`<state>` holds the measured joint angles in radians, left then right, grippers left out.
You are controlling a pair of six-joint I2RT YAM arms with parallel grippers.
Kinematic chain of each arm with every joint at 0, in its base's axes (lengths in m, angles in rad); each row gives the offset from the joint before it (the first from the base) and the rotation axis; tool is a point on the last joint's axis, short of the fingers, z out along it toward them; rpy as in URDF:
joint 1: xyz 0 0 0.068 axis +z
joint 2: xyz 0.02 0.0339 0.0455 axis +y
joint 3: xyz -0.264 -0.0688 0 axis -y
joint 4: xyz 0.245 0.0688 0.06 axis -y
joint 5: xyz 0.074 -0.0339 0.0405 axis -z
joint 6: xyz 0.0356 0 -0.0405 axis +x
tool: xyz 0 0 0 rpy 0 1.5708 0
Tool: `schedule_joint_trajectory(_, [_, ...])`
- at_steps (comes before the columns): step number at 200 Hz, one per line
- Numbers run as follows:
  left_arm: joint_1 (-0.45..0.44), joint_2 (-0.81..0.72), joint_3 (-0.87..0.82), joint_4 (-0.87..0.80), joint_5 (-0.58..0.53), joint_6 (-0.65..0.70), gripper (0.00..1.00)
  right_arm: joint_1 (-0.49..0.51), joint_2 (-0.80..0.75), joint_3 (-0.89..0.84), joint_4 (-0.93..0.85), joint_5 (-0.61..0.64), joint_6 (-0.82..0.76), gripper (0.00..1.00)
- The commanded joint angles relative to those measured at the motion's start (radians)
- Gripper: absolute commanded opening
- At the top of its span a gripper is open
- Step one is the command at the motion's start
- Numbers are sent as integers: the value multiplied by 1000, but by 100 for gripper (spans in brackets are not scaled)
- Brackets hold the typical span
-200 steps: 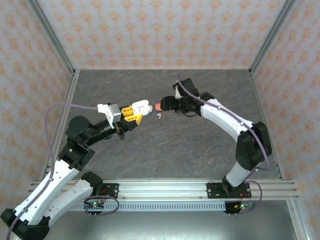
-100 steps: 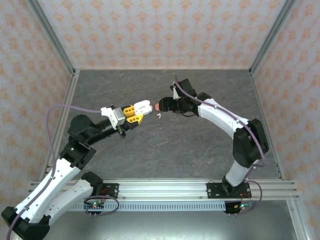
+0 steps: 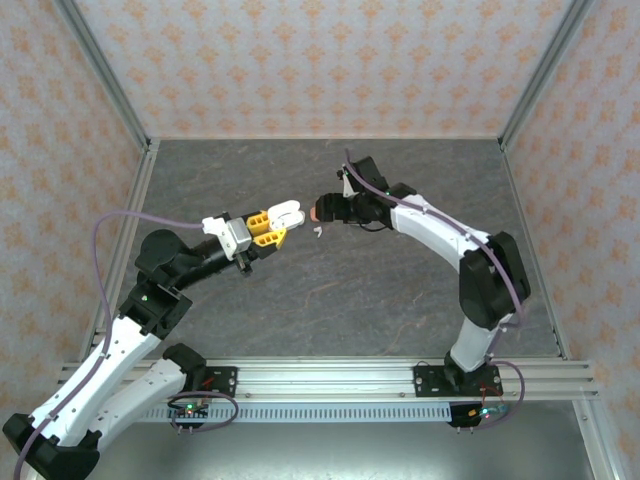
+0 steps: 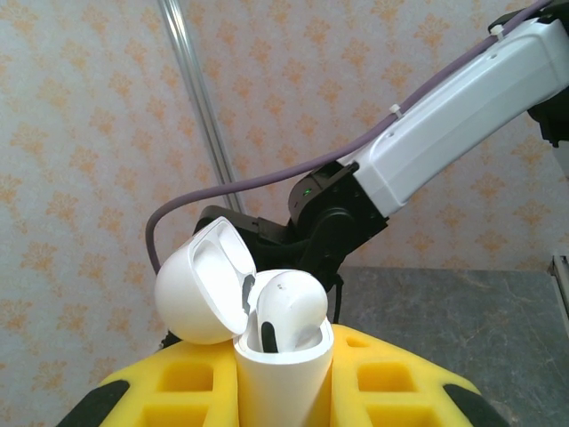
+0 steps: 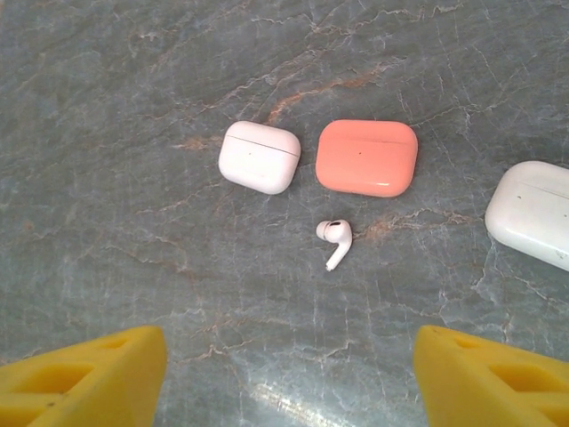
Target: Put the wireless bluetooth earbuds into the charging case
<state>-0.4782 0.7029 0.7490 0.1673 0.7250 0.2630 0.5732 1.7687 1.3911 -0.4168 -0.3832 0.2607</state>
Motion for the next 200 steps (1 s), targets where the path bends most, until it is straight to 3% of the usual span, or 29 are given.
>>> schedule_joint_trajectory(1, [-5,-17,3,-8,5,17,0,14,52,56,-25,38,-33,73])
schedule_joint_trajectory(99, [-6,-25,3,-35,-10,2,0,74,321,282,-157,141,-104,56])
schedule_joint_trajectory(200, [-6,-22,7,-54,-12,-4,0,76,434,339,-192,149,-92,41])
